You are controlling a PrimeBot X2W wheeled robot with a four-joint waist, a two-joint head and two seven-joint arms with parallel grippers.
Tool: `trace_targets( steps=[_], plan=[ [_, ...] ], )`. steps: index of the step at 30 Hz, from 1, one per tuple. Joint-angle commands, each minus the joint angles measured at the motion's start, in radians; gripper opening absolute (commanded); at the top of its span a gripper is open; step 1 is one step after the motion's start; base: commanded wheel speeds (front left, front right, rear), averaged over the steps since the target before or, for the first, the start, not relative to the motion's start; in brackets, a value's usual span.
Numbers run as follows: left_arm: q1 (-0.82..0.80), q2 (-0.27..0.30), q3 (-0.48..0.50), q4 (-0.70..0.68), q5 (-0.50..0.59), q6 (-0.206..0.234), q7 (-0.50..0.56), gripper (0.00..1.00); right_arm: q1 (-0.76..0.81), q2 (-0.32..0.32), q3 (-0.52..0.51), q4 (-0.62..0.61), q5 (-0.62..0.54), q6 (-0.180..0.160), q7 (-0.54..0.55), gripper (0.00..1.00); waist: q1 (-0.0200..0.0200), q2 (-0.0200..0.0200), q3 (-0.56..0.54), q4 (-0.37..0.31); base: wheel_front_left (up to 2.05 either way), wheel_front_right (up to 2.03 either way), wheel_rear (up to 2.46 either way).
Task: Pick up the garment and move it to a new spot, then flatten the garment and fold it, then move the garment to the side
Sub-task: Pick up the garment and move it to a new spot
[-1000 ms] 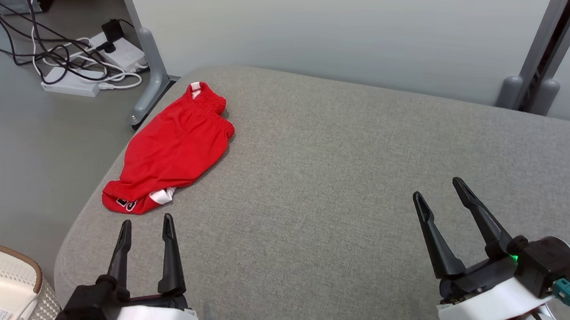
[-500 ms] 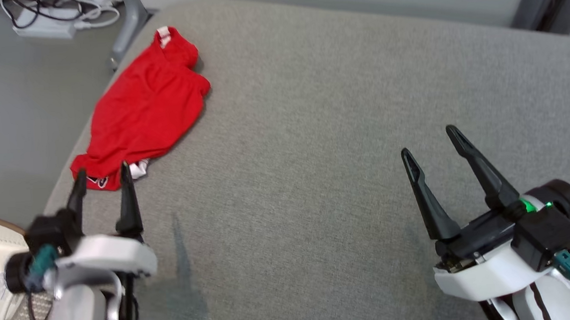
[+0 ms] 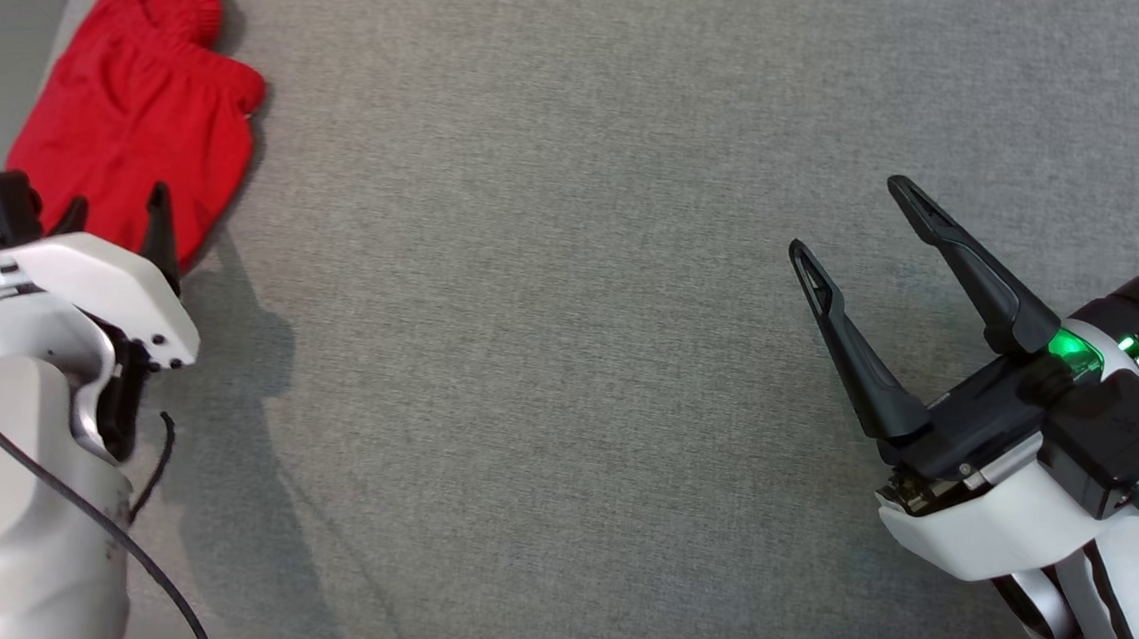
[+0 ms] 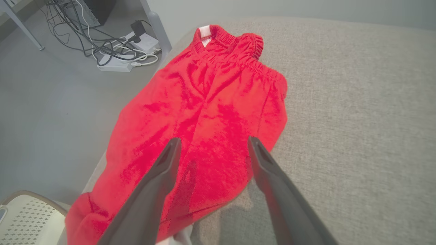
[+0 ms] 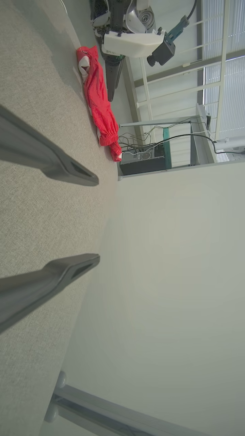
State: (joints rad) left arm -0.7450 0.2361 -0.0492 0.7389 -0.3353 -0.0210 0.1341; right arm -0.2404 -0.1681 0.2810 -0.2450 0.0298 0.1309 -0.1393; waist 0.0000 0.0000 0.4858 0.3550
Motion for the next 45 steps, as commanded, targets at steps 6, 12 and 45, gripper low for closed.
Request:
trace_targets(
  steps=[6,12,45],
  plan=[
    [-0.112,0.033,-0.011,0.126,0.006,-0.007,0.068,1.00,-0.021,-0.012,0.002,-0.018,-0.009,0.000,0.006,1.00,0.0000,0.0000,0.044,-0.049,0.00,0.00,0.00],
    [-0.181,0.044,-0.009,0.265,-0.016,0.002,0.105,1.00,-0.021,-0.013,0.006,-0.020,-0.013,0.000,-0.001,1.00,0.0000,0.0000,0.058,-0.076,0.00,0.00,0.00],
    [-0.074,-0.019,-0.068,-0.199,-0.155,-0.104,-0.091,0.00,0.026,0.090,-0.040,0.128,0.024,0.000,-0.110,1.00,0.0000,0.0000,-0.250,-0.155,0.00,0.00,0.00]
  ],
)
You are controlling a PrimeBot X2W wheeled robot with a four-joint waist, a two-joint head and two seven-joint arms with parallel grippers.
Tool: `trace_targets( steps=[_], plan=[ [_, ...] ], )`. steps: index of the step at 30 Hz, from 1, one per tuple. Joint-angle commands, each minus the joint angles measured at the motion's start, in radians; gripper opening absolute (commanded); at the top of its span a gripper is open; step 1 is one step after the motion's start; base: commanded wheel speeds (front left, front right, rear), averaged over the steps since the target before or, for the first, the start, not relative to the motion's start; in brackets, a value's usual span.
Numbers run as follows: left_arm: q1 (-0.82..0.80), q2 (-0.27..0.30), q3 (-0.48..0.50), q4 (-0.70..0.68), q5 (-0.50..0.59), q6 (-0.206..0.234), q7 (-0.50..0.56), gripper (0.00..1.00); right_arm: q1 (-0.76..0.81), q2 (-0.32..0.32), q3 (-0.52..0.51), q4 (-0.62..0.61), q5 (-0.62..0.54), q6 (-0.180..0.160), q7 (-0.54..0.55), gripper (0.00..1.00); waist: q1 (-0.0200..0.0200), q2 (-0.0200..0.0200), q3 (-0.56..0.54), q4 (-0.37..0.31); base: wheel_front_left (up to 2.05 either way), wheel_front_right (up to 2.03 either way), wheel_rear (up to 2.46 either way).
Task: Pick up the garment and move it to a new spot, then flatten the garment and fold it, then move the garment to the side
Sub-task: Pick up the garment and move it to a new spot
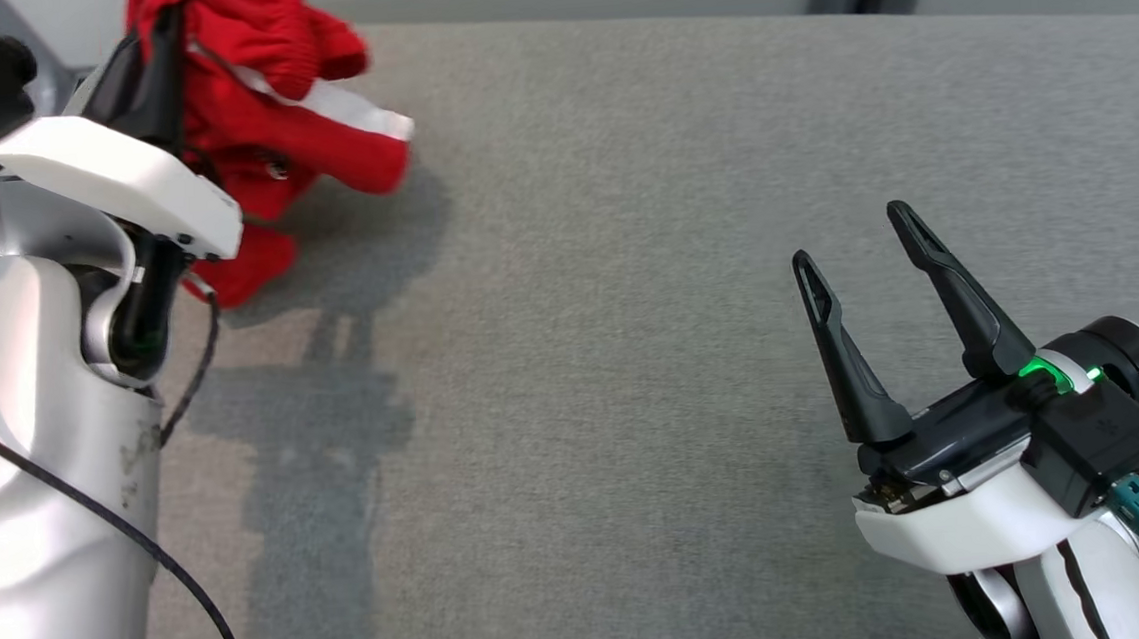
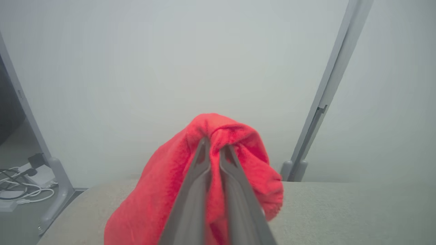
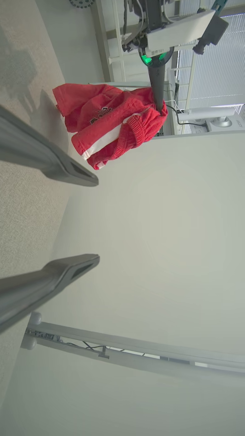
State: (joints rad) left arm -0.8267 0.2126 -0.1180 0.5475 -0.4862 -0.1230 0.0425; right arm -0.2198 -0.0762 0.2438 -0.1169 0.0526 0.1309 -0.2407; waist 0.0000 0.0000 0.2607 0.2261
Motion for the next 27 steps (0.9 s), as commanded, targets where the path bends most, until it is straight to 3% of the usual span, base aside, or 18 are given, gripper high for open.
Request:
trace_targets(
  steps=[1,9,12,16,17,18,22,27],
  plan=[
    [0.025,-0.002,-0.008,-0.056,-0.015,-0.003,0.019,0.00,0.007,0.002,-0.006,0.003,0.003,0.000,-0.010,1.00,0.0000,0.0000,-0.034,-0.037,0.00,0.00,0.00],
    [0.155,-0.067,-0.082,-0.406,-0.065,0.026,0.184,0.00,0.019,0.020,-0.031,0.015,0.014,0.000,-0.023,1.00,0.0000,0.0000,-0.081,-0.129,0.00,0.00,0.00],
    [0.213,-0.130,-0.165,-0.578,-0.130,0.062,0.280,0.00,0.011,0.023,-0.046,0.015,0.023,0.000,-0.025,1.00,0.0000,0.0000,-0.077,-0.211,0.00,0.00,0.00],
    [0.221,-0.154,-0.232,-0.643,-0.206,0.101,0.279,0.00,0.007,0.024,-0.062,0.000,0.048,0.000,-0.025,1.00,0.0000,0.0000,-0.070,-0.263,0.00,0.00,0.00],
    [0.219,-0.156,-0.246,-0.652,-0.230,0.116,0.267,0.00,0.008,0.024,-0.066,-0.003,0.054,0.000,-0.025,1.00,0.0000,0.0000,-0.068,-0.273,0.00,0.00,0.00],
    [0.207,-0.158,-0.273,-0.654,-0.288,0.176,0.184,0.00,0.011,0.024,-0.076,-0.008,0.065,0.000,-0.026,1.00,0.0000,0.0000,-0.063,-0.298,0.00,0.00,0.00],
    [0.243,-0.158,-0.275,-0.560,-0.357,0.268,0.068,0.00,0.013,0.024,-0.088,-0.013,0.073,0.000,-0.026,1.00,0.0000,0.0000,-0.060,-0.306,0.00,0.00,0.00],
    [0.322,-0.108,-0.271,-0.358,-0.288,0.314,0.000,0.00,0.017,0.024,-0.092,-0.015,0.070,0.000,-0.026,1.00,0.0000,0.0000,-0.060,-0.290,0.00,0.00,0.00]
  ],
)
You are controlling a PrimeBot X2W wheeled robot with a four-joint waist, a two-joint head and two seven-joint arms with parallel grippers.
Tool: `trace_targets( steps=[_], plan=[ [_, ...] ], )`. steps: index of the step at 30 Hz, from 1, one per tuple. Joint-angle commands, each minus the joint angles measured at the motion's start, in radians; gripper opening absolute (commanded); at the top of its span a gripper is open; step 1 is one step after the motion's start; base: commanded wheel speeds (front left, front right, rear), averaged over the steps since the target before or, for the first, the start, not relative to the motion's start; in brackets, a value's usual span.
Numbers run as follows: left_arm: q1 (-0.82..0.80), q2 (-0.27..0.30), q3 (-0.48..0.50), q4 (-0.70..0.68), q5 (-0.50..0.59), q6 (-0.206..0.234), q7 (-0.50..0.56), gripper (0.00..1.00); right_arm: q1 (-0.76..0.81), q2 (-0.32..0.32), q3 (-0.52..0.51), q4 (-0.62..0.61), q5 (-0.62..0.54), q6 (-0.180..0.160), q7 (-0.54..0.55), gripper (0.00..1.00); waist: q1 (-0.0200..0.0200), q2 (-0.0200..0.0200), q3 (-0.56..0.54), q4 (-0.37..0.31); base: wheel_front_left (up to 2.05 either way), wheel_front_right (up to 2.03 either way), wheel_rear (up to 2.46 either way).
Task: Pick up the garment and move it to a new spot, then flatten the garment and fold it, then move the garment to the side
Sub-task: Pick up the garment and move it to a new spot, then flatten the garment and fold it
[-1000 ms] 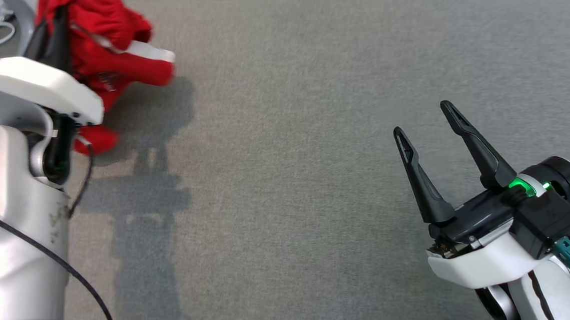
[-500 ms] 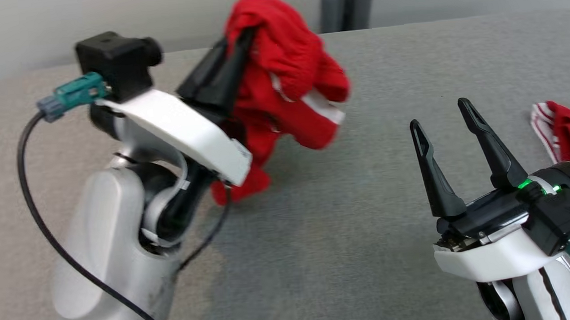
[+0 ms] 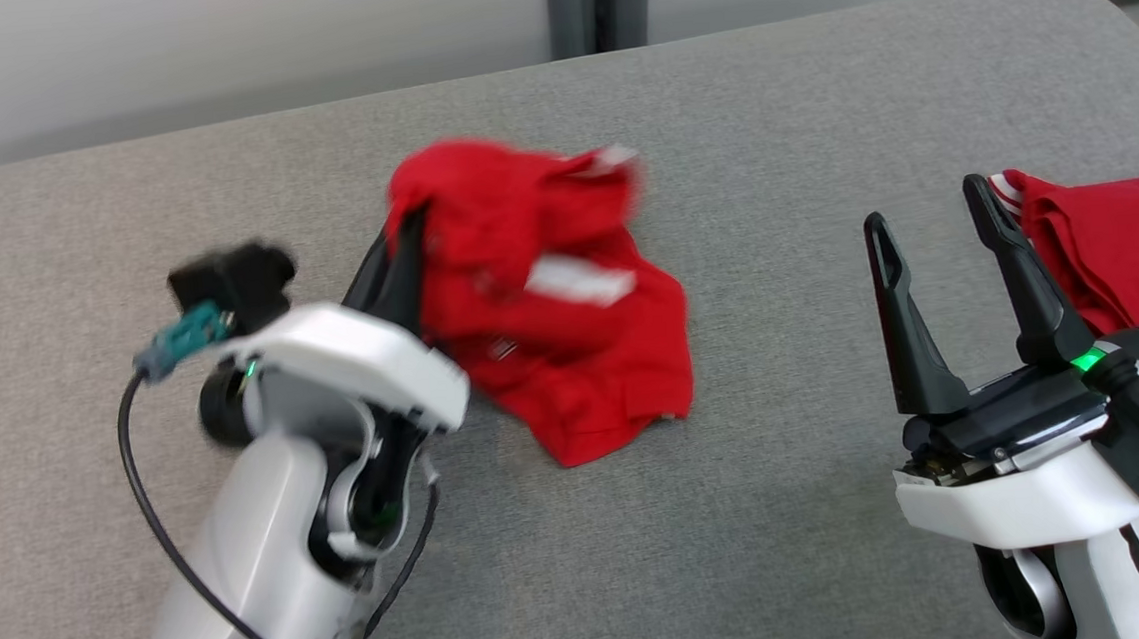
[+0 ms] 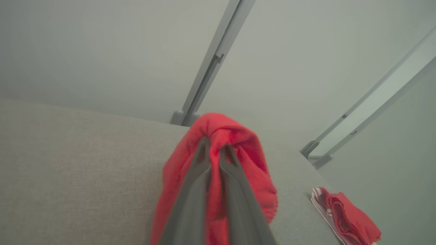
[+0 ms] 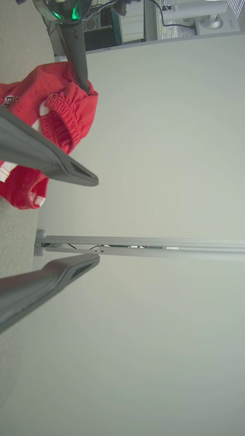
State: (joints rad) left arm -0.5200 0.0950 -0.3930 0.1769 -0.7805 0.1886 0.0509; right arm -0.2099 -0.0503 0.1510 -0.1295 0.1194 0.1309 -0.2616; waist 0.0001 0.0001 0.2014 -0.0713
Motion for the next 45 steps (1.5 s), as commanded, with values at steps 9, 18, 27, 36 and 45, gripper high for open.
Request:
trace_targets(
  steps=[9,18,27,36,45],
  plan=[
    [0.173,0.046,0.031,0.203,-0.019,-0.004,-0.066,0.00,0.024,-0.003,0.010,0.012,-0.026,0.000,-0.005,1.00,-0.0001,-0.0001,-0.030,0.078,0.00,0.00,0.00],
    [0.243,0.028,0.031,0.291,-0.028,0.002,-0.118,1.00,0.042,-0.003,0.023,0.045,-0.043,0.000,-0.005,1.00,-0.0001,-0.0001,-0.078,0.145,0.00,0.00,0.00],
    [0.230,0.060,0.022,0.226,0.085,-0.040,-0.296,1.00,0.070,-0.003,0.032,0.075,-0.031,0.000,-0.005,1.00,-0.0001,-0.0001,-0.141,0.165,0.00,0.00,0.00],
    [0.346,0.061,0.106,0.045,0.324,-0.003,-0.317,1.00,0.101,-0.003,0.011,0.083,-0.031,0.000,-0.005,1.00,-0.0001,-0.0001,-0.155,0.173,0.00,0.00,0.00],
    [0.460,0.005,0.165,-0.006,0.446,-0.049,-0.316,1.00,0.111,-0.003,-0.034,0.150,-0.015,0.000,-0.004,1.00,-0.0001,-0.0001,-0.137,0.198,0.00,0.00,0.00]
  ],
)
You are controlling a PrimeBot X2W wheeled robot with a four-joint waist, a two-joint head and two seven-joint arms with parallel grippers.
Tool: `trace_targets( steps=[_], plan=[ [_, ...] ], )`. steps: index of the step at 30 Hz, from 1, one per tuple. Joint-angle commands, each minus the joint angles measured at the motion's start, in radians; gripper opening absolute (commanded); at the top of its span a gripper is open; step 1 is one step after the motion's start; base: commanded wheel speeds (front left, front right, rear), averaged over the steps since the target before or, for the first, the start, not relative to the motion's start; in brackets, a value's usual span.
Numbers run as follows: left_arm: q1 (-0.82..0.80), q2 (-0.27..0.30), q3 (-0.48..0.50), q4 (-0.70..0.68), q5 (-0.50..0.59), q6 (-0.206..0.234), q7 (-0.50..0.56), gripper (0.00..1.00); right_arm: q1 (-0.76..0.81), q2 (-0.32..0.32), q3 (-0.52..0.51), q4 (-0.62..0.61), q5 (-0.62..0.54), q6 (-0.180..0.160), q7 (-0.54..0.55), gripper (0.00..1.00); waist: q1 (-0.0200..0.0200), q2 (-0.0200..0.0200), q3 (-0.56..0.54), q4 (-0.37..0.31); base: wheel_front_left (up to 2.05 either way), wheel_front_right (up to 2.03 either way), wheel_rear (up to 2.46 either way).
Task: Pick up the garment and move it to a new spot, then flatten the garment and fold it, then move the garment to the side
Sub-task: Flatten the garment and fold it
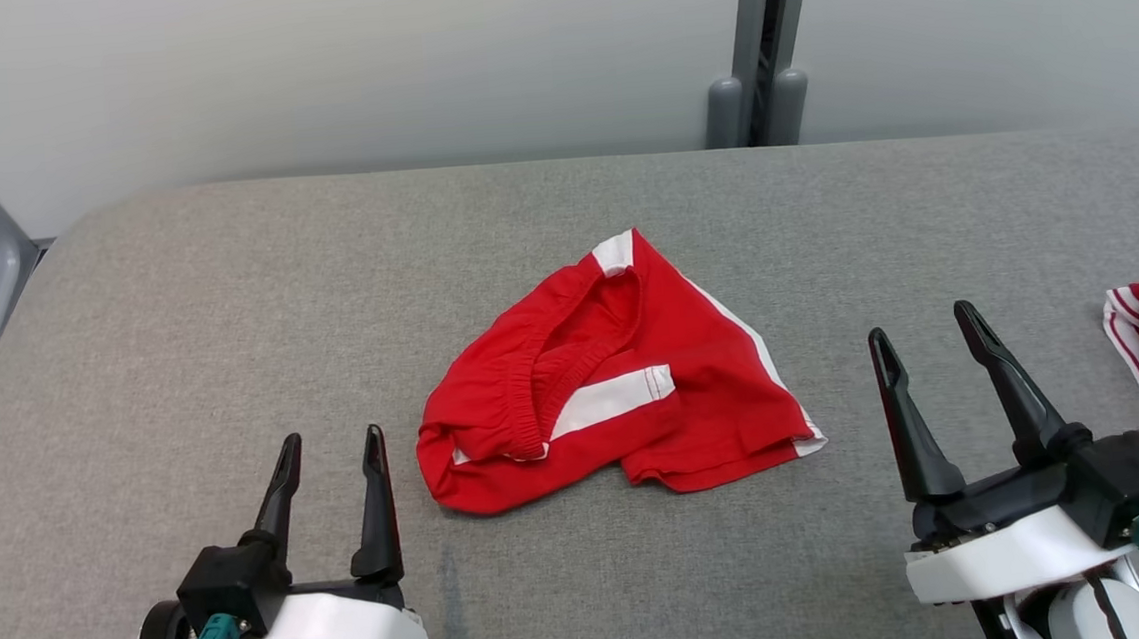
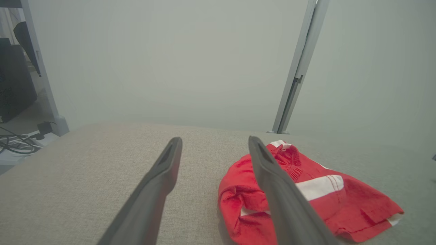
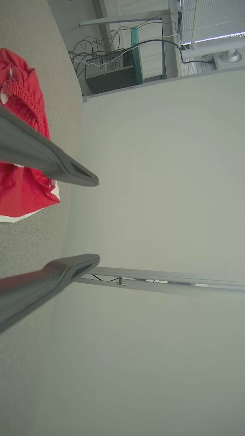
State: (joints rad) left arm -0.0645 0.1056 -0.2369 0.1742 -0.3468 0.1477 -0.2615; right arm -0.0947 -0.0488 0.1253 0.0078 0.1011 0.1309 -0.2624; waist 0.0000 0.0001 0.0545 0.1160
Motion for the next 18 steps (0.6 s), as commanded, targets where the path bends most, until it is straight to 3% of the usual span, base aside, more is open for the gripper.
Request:
trace_targets(
  steps=[1,10,18],
  plan=[
    [0.004,-0.006,0.009,-0.003,0.013,-0.008,-0.004,1.00,-0.004,-0.004,-0.008,0.013,0.003,0.000,-0.003,1.00,0.0000,-0.0001,0.009,0.010,0.00,0.00,0.00],
    [-0.030,-0.042,0.011,0.010,0.062,-0.048,-0.004,1.00,-0.108,-0.004,-0.047,0.168,0.007,0.000,0.069,1.00,0.0000,-0.0001,0.068,0.078,0.00,0.00,0.00],
    [-0.065,-0.052,-0.005,0.017,0.065,-0.063,-0.004,1.00,-0.306,-0.030,0.017,0.346,0.078,0.000,0.204,1.00,0.0000,-0.0001,0.128,0.133,0.00,0.00,0.00]
  ],
)
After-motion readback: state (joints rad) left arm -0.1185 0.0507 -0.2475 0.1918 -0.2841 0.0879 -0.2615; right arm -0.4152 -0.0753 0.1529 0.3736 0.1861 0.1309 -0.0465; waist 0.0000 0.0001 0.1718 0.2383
